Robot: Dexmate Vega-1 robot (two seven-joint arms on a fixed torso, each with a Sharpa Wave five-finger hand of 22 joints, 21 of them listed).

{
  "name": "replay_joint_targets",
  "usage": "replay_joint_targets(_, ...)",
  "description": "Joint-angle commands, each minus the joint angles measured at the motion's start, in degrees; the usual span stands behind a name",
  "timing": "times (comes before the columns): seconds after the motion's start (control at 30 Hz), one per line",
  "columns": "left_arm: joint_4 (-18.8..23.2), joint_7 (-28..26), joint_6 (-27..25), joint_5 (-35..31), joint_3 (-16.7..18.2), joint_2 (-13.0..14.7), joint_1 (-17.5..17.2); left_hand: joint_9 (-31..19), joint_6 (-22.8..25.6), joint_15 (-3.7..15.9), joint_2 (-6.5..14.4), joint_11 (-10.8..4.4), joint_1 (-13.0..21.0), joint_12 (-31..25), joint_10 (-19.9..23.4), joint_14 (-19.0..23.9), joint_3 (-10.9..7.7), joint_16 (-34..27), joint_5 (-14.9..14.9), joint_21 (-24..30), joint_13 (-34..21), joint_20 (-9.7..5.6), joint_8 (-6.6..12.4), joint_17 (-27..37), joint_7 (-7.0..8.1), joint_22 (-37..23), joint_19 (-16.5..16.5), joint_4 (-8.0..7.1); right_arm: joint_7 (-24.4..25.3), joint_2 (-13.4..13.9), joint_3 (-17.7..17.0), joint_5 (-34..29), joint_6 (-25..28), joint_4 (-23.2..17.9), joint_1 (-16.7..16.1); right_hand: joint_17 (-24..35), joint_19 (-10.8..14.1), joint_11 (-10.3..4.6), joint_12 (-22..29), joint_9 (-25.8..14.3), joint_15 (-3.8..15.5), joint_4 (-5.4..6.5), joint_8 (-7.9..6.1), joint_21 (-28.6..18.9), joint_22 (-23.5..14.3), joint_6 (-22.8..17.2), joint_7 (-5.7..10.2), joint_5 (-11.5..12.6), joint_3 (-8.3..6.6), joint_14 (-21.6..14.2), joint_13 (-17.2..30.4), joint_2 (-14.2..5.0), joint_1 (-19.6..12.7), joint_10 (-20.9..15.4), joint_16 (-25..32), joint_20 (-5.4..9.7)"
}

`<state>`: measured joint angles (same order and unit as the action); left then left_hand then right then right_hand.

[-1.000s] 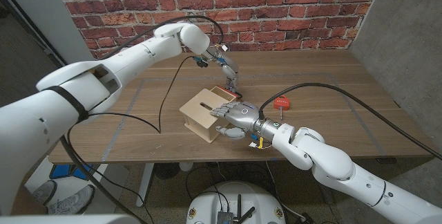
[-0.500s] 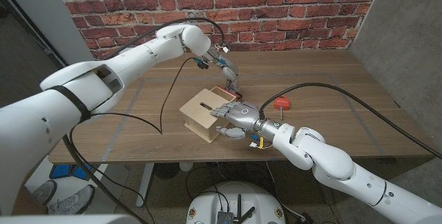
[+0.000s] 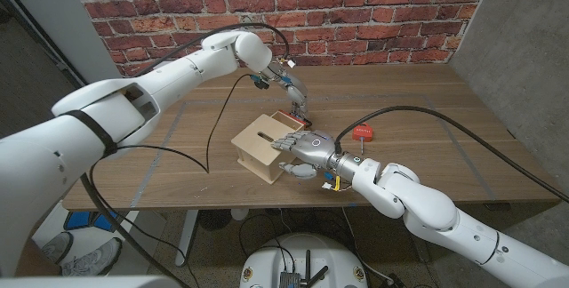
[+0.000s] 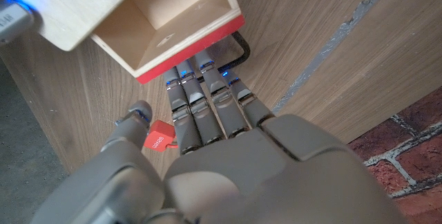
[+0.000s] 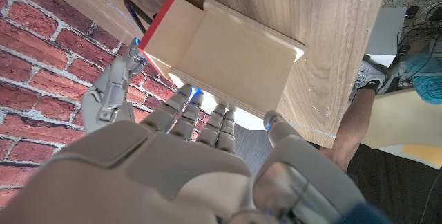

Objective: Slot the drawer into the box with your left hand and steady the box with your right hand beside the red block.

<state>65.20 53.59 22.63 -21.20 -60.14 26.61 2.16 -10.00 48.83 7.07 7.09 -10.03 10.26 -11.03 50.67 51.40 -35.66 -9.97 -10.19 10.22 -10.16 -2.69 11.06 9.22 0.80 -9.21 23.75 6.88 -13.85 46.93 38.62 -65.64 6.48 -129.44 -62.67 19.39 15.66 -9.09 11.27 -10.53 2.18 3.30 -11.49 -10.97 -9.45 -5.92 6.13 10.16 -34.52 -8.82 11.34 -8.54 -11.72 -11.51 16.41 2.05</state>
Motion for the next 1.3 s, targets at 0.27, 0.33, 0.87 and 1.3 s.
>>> replay_joint_targets(0.27, 1.4, 1.8, -2.3, 0.9, 0.0, 0.3, -0.3, -0.2, 1.5, 5.06, 0.3, 0.07, -0.8, -0.5, 1.4, 1.2, -0.77, -0.4, 0.1, 0.1, -0.2, -9.04, 0.52, 0.2, -0.1, -0.1, -0.3, -0.28, 0.6, 0.6, -0.6, 0.7, 0.1, -0.1, -0.4, 0.2, 0.5, 0.23, 0.6, -0.1, 7.42, -0.41, 0.2, -0.2, -0.2, -0.6, -0.29, 0.0, -0.08, 0.1, 0.3, -2.53, -0.6, -0.4, 0.4, 8.15)
replay_joint_targets(0.33, 1.7, 2.1, -2.6, 0.9, 0.0, 0.4, -0.3, -0.2, 1.6, 5.07, 0.3, -0.08, -0.9, -0.6, 1.8, 1.3, -0.88, -0.4, 0.1, 0.1, -0.2, -9.04, 0.53, 0.2, -0.17, -0.1, -0.3, -0.31, 0.8, 0.7, -0.5, 0.3, 0.2, -0.1, -0.4, 0.3, 0.5, 0.27, 0.6, -0.1, 7.4, -0.41, 0.2, -0.2, -0.2, -0.6, -0.29, 0.0, -0.06, 0.2, 0.3, -2.51, -0.6, -0.4, 0.4, 8.16)
replay_joint_targets(0.87, 4.3, 2.8, -4.4, 1.4, 0.6, 1.7, -1.4, -0.2, 2.4, 5.12, 0.5, -0.06, -1.5, -0.6, 2.5, 2.1, -1.46, -0.4, 0.1, 0.1, -0.2, -9.03, 0.56, 0.2, -0.3, -0.1, -0.4, -0.41, 1.1, 0.6, -0.4, -0.5, 0.5, -0.2, -0.8, 0.4, 0.5, 0.4, 0.6, -0.1, 7.34, -0.41, 0.23, -0.2, -0.2, -0.6, -0.45, -0.1, 0.1, 0.2, 0.3, -2.41, -0.6, -0.5, 0.6, 8.1)
replay_joint_targets(1.3, 6.5, 3.7, -5.9, 1.6, 1.0, 2.7, -2.1, -0.2, 2.5, 5.17, 0.5, -0.15, -1.8, -0.4, 2.5, 2.2, -1.81, -0.4, 0.2, 0.1, -0.2, -9.03, 0.43, 0.2, -0.26, -0.1, -0.5, -0.4, 0.9, 0.0, 0.0, -1.0, 0.8, 0.2, -0.5, 0.5, 0.6, 0.45, 0.6, -0.1, 7.3, -0.63, 0.23, -0.2, -0.2, -0.7, -0.52, -0.1, 0.25, 0.2, 0.3, -2.23, -0.8, -0.6, 0.6, 8.05)
